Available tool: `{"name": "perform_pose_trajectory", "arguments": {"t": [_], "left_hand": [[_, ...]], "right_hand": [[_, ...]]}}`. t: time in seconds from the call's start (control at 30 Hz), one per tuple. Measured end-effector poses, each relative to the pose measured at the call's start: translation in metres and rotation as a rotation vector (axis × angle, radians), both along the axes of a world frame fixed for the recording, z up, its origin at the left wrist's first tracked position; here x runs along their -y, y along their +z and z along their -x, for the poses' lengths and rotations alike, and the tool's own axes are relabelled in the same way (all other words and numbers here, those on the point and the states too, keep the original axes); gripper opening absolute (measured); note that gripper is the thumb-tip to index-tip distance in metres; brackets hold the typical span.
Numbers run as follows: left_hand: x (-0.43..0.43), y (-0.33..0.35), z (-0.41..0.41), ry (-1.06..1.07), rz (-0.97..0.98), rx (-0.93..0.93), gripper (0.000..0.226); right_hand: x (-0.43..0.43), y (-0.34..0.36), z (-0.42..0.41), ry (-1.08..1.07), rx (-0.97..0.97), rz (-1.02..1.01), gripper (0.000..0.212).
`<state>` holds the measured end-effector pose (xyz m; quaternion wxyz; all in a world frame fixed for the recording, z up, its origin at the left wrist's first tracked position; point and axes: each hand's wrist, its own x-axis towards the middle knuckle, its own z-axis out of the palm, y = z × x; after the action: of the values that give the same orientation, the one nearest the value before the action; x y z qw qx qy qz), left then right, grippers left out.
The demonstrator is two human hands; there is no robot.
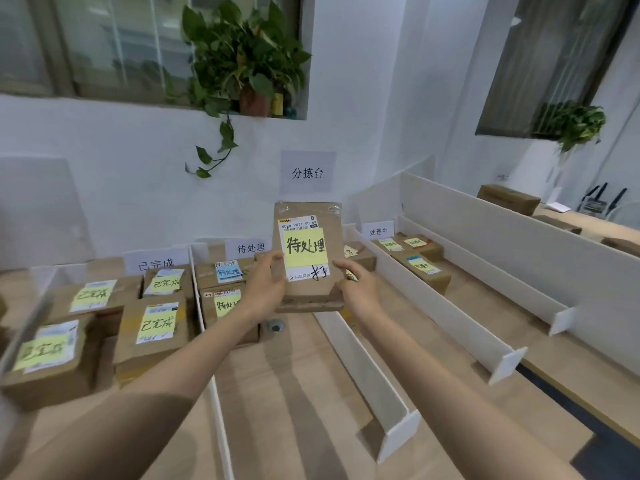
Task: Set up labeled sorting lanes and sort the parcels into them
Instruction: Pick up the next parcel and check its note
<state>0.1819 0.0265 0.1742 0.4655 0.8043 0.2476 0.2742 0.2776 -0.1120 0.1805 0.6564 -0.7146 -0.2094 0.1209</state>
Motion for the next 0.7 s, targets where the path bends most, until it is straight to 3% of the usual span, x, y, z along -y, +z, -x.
{"name": "perform_pose_trajectory", "arguments": {"t": [0.5,0.7], "left_hand": [[-0.043,-0.056,-0.065,0.241,0.021,-0.141,0.041],[-0.056,-0.094,-0.097,0.285,0.132,-0.2,0.04]], "right_hand": [[-0.081,-0.07,-0.099,0.247,-0.144,0.165,0.055],[-0.097,-0.107,-0.134,0.281,-0.221,0.244,0.055]]}}
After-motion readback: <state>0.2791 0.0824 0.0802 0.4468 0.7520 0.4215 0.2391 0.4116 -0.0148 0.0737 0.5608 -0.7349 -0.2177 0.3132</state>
